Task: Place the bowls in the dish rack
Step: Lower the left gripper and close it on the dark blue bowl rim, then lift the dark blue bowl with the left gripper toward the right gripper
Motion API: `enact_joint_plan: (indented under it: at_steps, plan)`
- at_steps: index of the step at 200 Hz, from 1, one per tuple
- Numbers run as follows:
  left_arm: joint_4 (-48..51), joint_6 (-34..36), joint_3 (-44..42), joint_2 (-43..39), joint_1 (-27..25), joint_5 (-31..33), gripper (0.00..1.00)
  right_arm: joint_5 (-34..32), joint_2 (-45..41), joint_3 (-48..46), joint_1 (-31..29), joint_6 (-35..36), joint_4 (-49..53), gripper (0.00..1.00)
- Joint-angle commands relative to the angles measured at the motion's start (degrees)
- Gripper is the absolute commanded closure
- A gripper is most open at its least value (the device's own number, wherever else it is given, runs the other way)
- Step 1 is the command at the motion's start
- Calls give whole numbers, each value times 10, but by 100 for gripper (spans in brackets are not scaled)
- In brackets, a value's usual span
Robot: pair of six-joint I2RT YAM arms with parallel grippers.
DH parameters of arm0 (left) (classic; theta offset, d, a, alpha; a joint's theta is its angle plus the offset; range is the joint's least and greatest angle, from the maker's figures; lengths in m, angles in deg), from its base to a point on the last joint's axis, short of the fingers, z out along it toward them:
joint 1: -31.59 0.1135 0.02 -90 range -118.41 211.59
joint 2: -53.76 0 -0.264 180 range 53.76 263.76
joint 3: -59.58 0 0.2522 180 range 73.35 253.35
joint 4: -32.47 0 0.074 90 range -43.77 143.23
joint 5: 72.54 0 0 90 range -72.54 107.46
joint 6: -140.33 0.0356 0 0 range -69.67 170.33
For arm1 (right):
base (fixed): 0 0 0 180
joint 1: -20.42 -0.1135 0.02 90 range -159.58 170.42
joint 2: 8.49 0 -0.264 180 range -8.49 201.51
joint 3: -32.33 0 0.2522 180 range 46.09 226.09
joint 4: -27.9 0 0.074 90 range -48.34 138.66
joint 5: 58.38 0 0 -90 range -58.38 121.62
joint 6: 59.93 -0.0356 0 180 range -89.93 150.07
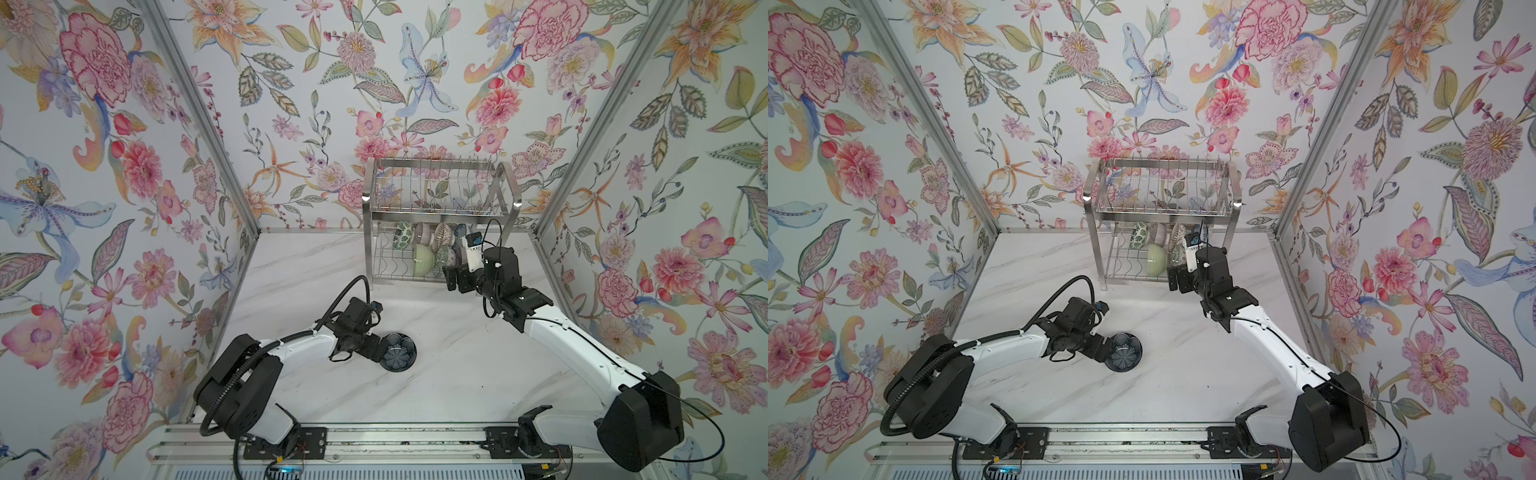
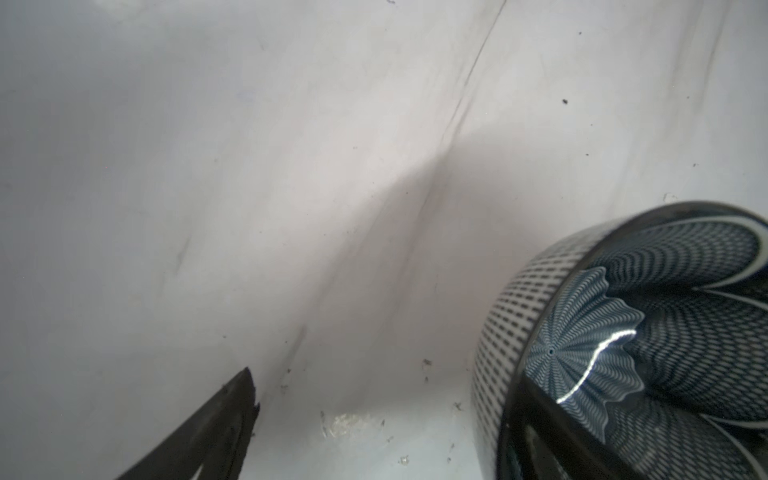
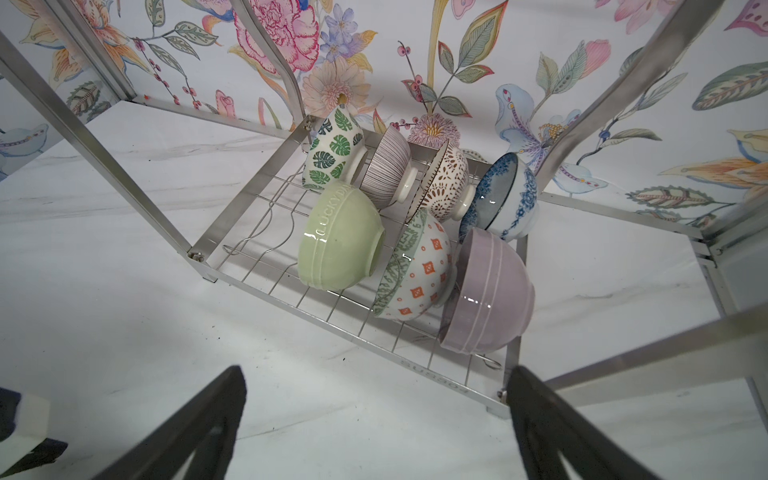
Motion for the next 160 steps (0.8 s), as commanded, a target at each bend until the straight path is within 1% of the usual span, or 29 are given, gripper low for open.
enact_joint_plan:
  at_steps: [1, 11, 22, 35, 41, 47, 62, 93, 130, 132, 160]
  plan:
    - [0, 4, 14, 15, -8, -11, 13, 3, -11, -6, 4, -8, -9, 1]
    - [1, 4, 16, 18, -8, -13, 18, 4, -12, -7, 4, -9, -10, 1]
    - [1, 5, 19, 18, -8, -13, 26, 4, -11, -8, 4, -9, -12, 1]
    - [1, 4, 21, 18, -8, -15, 38, 5, -10, -8, 4, -9, -13, 1]
    - [1, 4, 23, 18, -8, -14, 45, 5, -9, -7, 4, -9, -12, 1]
    - [2, 3, 24, 35, -8, -14, 51, 5, -9, -7, 4, -8, -13, 1]
    - [3, 2, 25, 34, -8, -15, 61, 5, -9, -8, 5, -7, -12, 1]
    - [13, 2, 28, 28, -9, -8, 77, 6, -10, -8, 7, -6, -13, 1]
    - [27, 6, 37, 27, -8, 3, 98, 11, -14, -10, 7, -5, -13, 1]
    - [28, 7, 37, 13, -8, 4, 99, 12, -15, -10, 8, -5, -13, 1]
    - [48, 15, 49, -4, -8, 21, 100, 15, -21, -12, 9, -5, -11, 1]
